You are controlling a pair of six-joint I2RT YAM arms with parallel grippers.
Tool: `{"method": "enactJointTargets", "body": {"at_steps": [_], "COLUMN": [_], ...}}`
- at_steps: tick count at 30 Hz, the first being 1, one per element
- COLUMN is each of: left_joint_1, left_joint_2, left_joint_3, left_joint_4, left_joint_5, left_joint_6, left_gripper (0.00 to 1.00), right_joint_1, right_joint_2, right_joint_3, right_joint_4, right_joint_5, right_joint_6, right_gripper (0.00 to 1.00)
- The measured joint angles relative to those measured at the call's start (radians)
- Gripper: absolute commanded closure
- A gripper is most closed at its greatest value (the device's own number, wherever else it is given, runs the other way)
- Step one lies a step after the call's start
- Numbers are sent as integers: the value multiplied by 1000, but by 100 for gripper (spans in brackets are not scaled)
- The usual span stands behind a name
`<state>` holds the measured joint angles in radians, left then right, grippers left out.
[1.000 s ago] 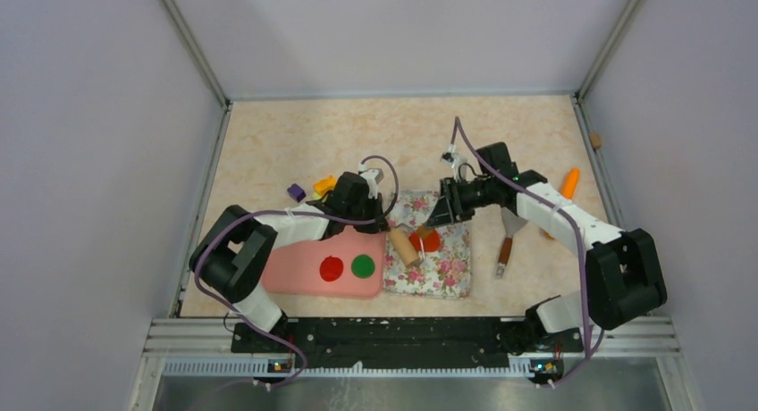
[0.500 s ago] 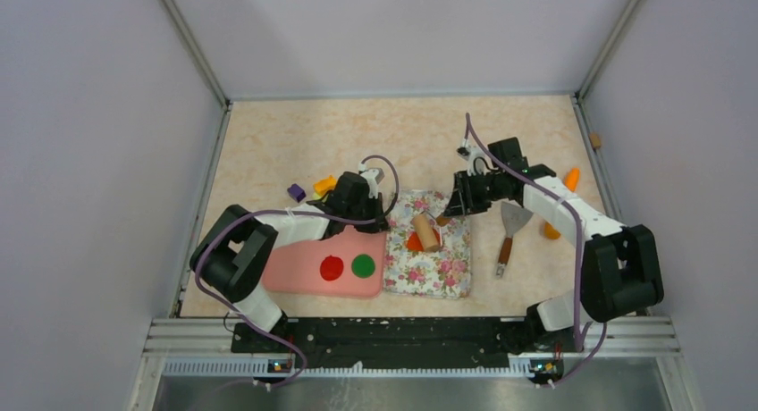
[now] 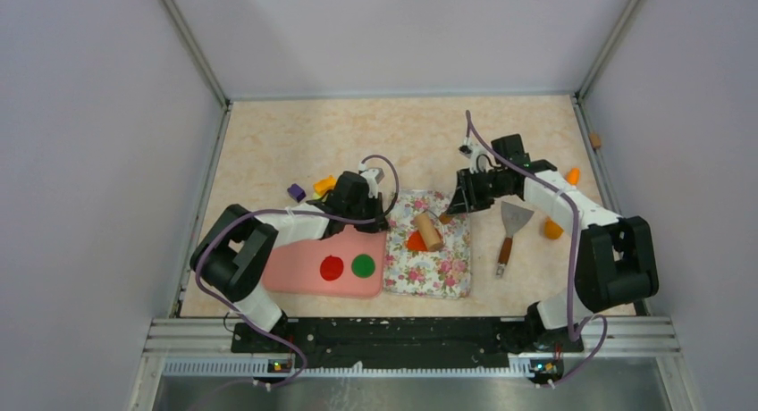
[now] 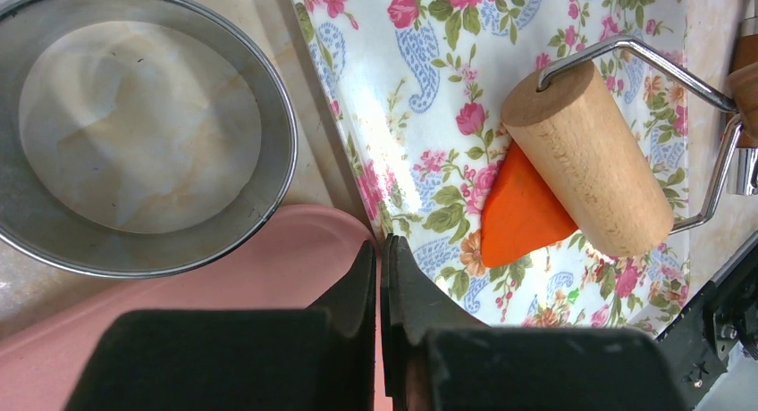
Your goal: Roll out the dumpling wrappers from the dough
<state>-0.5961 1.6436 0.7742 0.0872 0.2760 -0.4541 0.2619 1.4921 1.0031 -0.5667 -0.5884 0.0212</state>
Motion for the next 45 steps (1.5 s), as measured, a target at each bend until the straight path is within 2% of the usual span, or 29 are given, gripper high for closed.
{"method": "enactJointTargets", "body": {"at_steps": [31, 45], "left_joint_1": [8, 12], "left_joint_2": [2, 2], "left_joint_3": [1, 0], "left_joint_4": [1, 7], "left_joint_5": [9, 15], "left_joint_6": [1, 10], "left_gripper": [100, 100], "right_joint_1": [-112, -184], "right_joint_2": [4, -65], "right_joint_3": [-8, -19], "right_joint_4": [-32, 0], "right_joint_5": [-13, 117], "right_joint_6": [-85, -145], "right_gripper": [100, 100]}}
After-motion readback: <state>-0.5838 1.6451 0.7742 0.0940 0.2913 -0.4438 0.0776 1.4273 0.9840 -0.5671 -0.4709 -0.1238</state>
